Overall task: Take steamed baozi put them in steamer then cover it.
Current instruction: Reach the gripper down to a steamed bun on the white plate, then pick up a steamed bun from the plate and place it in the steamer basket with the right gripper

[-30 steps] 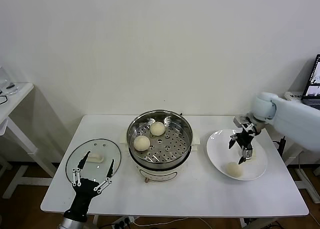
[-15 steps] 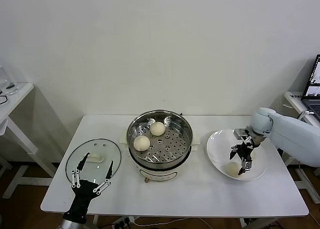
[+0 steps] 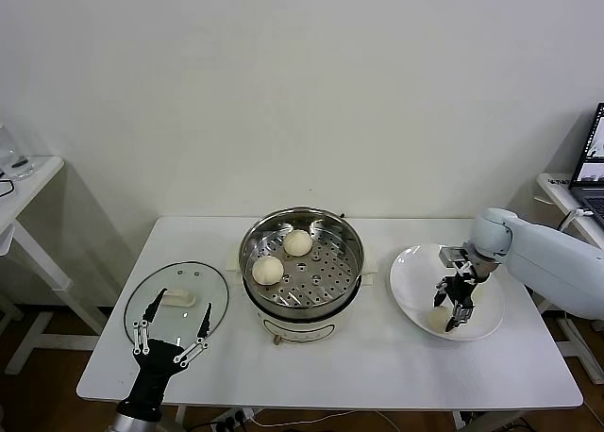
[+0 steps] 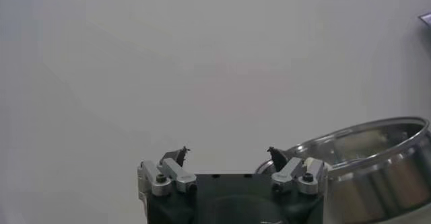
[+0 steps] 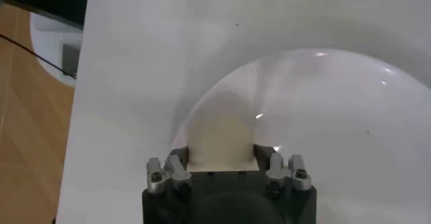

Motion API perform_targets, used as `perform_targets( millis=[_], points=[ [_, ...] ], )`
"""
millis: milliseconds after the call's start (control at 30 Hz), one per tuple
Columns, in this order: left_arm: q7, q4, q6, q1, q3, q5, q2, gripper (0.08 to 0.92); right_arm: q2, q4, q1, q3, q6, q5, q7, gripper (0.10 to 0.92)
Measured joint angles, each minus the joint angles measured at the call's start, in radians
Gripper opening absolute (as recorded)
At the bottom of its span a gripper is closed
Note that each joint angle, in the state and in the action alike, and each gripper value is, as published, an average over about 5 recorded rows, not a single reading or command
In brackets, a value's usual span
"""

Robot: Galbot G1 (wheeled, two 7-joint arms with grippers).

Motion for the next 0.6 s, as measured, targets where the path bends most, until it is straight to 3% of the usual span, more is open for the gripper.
perform_targets(
  millis=[600],
  points=[
    [-0.002,-0.013,-0.004,-0.005,0.02,0.0,0.014,0.823,0.141,0.185,0.462,-0.18,0.166,0.055,-0.045,0.653]
  ],
)
